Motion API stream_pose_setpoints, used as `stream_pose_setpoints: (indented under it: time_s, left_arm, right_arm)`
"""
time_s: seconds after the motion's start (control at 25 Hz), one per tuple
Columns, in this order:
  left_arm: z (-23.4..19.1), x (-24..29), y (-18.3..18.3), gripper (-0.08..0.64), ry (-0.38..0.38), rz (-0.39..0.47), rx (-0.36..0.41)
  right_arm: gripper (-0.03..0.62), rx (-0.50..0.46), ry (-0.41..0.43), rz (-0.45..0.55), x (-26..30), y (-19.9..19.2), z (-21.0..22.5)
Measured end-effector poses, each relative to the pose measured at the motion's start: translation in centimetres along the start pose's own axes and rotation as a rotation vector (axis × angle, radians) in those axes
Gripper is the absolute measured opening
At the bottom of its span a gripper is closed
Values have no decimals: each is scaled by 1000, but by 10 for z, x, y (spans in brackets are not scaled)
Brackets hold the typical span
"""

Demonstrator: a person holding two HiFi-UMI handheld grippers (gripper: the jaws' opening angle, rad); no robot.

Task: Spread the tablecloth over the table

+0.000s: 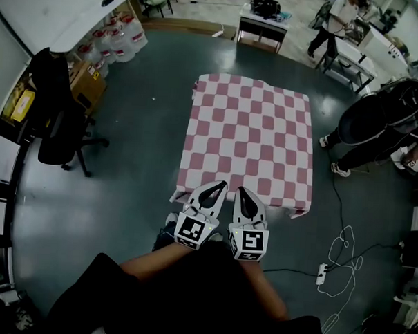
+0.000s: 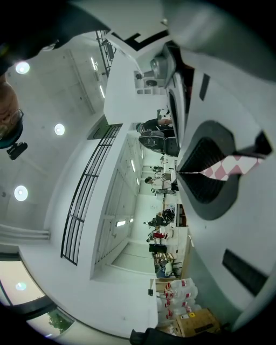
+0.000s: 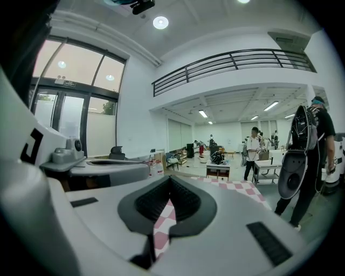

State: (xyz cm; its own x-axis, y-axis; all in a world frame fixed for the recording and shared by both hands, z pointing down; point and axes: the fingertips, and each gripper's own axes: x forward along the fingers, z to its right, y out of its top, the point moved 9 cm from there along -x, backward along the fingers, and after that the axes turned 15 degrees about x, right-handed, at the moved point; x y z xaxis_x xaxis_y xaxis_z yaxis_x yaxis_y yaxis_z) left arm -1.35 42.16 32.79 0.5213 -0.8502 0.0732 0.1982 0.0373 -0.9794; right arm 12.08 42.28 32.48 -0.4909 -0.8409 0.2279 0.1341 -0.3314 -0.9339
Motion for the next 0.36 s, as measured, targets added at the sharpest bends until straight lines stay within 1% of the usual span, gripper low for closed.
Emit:
stream_pose_setpoints:
  time_s: [0.36]
  left_arm:
    - [5, -2, -7, 20, 21, -20, 2]
  right_arm:
    - [15, -4, 50, -11, 1, -7, -1]
